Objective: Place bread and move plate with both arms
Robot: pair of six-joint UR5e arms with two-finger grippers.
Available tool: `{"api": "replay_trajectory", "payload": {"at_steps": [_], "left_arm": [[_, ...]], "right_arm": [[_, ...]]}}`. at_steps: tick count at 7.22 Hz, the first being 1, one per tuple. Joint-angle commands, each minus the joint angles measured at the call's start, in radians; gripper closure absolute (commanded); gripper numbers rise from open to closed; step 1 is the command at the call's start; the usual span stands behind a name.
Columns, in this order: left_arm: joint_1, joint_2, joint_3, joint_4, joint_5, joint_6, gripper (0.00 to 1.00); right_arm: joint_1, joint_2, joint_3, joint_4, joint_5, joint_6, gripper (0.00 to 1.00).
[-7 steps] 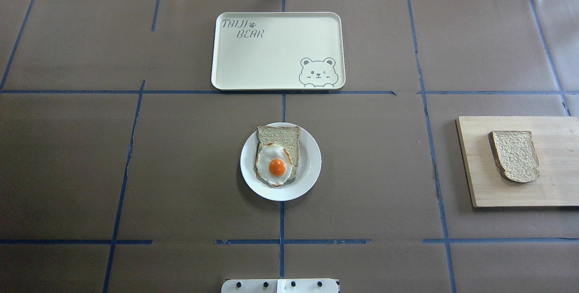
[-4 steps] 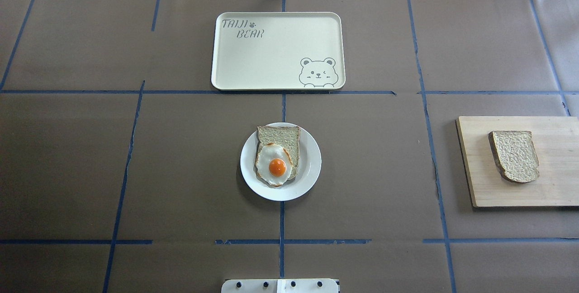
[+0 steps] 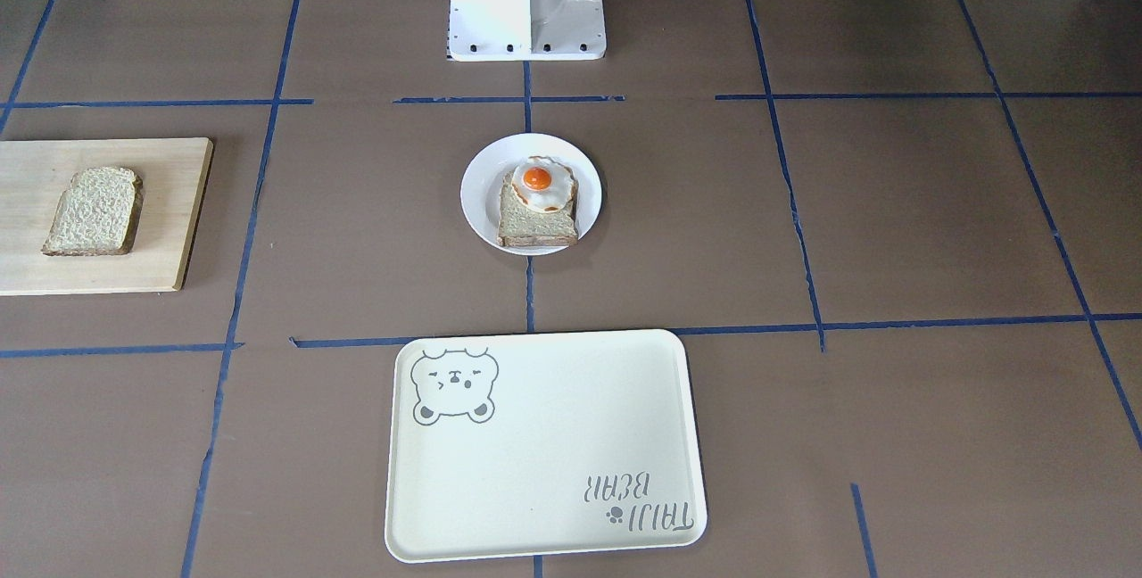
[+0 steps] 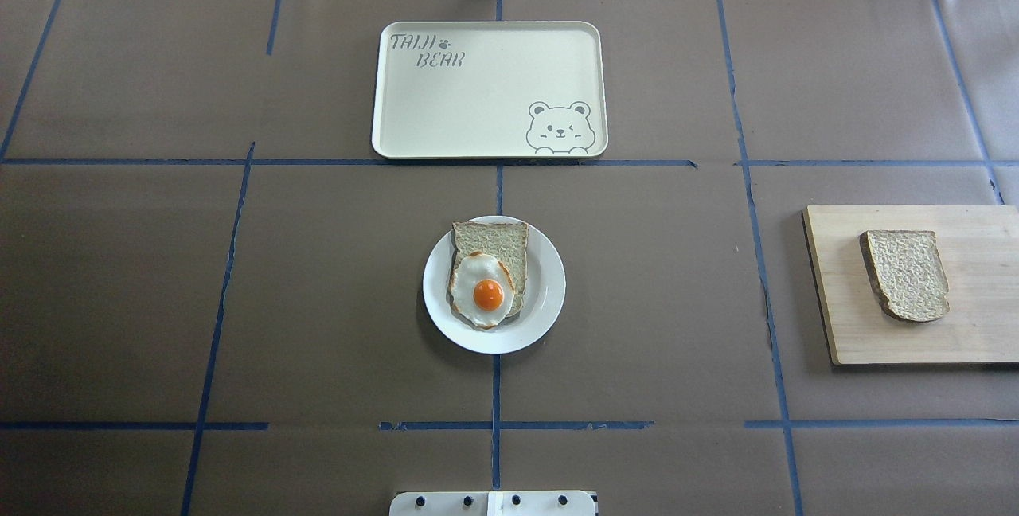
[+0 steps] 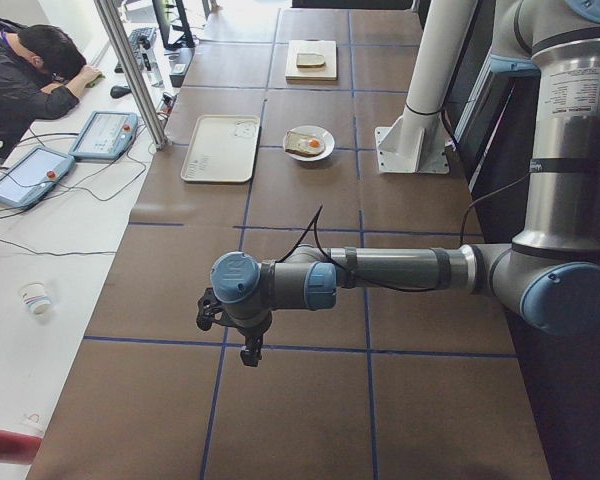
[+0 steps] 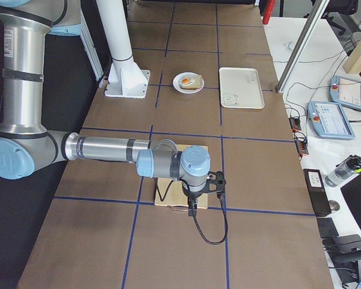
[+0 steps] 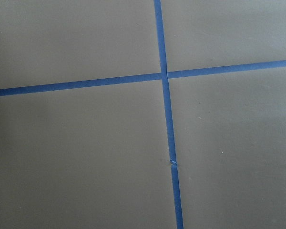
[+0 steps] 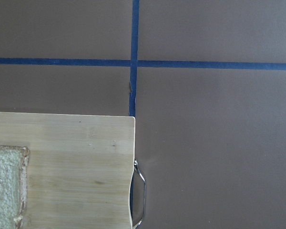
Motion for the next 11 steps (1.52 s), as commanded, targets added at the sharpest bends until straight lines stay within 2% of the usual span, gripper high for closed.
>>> {"api": "replay_trajectory", "payload": {"at_steps": [1, 6, 8, 11], "left_arm": [[0.000, -0.002, 0.001, 0.000, 0.000, 0.000, 0.00], [0.000, -0.002, -0.004, -0.002, 0.000, 0.001, 0.00], [-0.002, 0.000, -0.011, -0.003, -0.002, 0.001, 0.00], [-0.003, 0.000, -0.015, -0.003, -0.002, 0.003, 0.00]], "right_arm": [[0.000, 0.001, 0.001, 0.000, 0.000, 0.000, 0.00], [-0.001, 0.009, 0.003, 0.002, 0.000, 0.000, 0.00], [-0.002, 0.061, 0.007, -0.008, 0.023, 0.029, 0.00], [-0.005, 0.022, 0.001, 0.000, 0.055, 0.035, 0.00]]}}
